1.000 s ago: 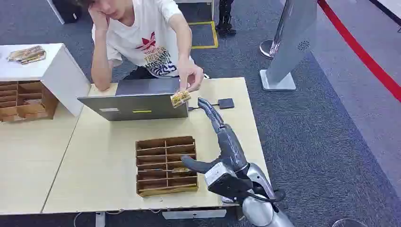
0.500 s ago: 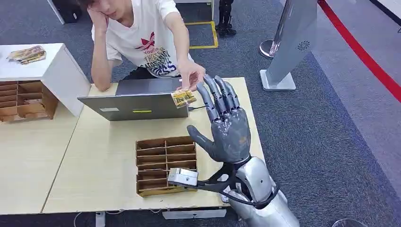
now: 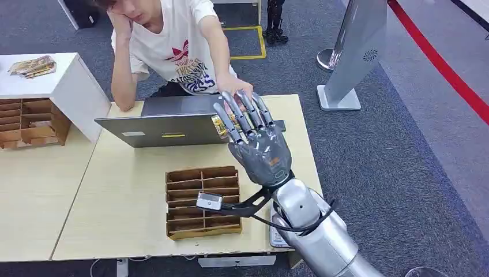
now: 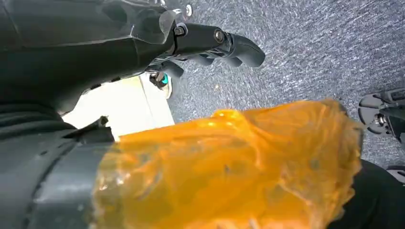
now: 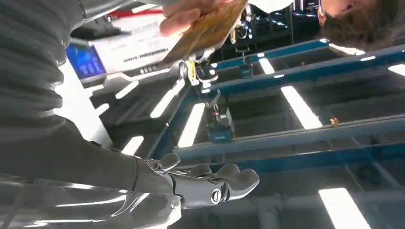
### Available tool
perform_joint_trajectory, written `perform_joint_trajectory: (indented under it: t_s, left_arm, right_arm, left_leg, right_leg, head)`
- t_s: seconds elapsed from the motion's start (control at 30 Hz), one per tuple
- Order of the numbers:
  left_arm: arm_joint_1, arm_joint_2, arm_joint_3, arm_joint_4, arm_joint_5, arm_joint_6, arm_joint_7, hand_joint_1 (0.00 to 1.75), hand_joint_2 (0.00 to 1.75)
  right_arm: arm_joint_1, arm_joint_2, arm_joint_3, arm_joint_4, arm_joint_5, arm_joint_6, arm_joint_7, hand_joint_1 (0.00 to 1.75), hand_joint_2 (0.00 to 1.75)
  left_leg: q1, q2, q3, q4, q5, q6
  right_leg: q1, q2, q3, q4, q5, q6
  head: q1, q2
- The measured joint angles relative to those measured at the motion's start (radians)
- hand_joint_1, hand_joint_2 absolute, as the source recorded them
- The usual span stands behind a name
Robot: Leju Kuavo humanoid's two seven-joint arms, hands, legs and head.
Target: Pass the card to the sensor for recognition and then transmit it.
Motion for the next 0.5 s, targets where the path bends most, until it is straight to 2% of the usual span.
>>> perform_joint_trajectory:
  t_s: [0.03, 0.07, 0.1, 0.13, 0.5]
  left_arm:
    - [0.0, 0.0, 0.0, 0.0, -0.001, -0.001, 0.0, 0.0, 0.0]
    - [0.0, 0.0, 0.0, 0.0, -0.002, -0.001, 0.0, 0.0, 0.0]
    - [-0.001, 0.0, 0.0, 0.0, -0.003, -0.002, 0.0, 0.0, 0.0]
    - [-0.001, 0.0, 0.0, 0.0, -0.005, -0.003, 0.0, 0.0, 0.0]
    - [-0.002, 0.0, -0.014, 0.0, -0.012, -0.006, 0.003, 0.0, 0.0]
  right_arm:
    - [-0.007, 0.0, 0.003, 0.016, 0.003, 0.0, 0.004, 0.61, 1.75]
    - [-0.014, 0.0, 0.005, 0.027, 0.008, 0.0, 0.006, 1.48, 1.75]
    - [-0.02, 0.0, 0.008, 0.039, 0.01, 0.0, 0.006, 1.54, 1.75]
    - [-0.024, 0.0, 0.011, 0.049, 0.011, 0.0, 0.008, 1.75, 1.75]
    - [-0.045, 0.0, 0.03, 0.109, 0.013, -0.002, 0.014, 1.75, 1.75]
  left_leg:
    - [0.0, 0.0, 0.0, 0.0, 0.0, 0.0]
    - [0.0, 0.0, 0.0, 0.0, 0.0, 0.0]
    - [0.0, 0.0, 0.0, 0.0, 0.0, 0.0]
    - [0.0, 0.0, 0.0, 0.0, 0.0, 0.0]
    - [0.0, 0.0, 0.0, 0.0, 0.0, -0.001]
  right_leg:
    - [0.0, 0.0, 0.0, 0.0, 0.0, 0.0]
    - [0.0, 0.0, 0.0, 0.0, 0.0, 0.0]
    - [0.0, 0.0, 0.0, 0.0, 0.0, 0.0]
    - [0.0, 0.0, 0.0, 0.0, 0.0, 0.0]
    - [0.0, 0.0, 0.0, 0.0, 0.0, 0.0]
  head:
    - [0.0, 0.0]
    - [0.0, 0.0]
    - [0.0, 0.0]
    - [0.0, 0.0]
    - [0.0, 0.0]
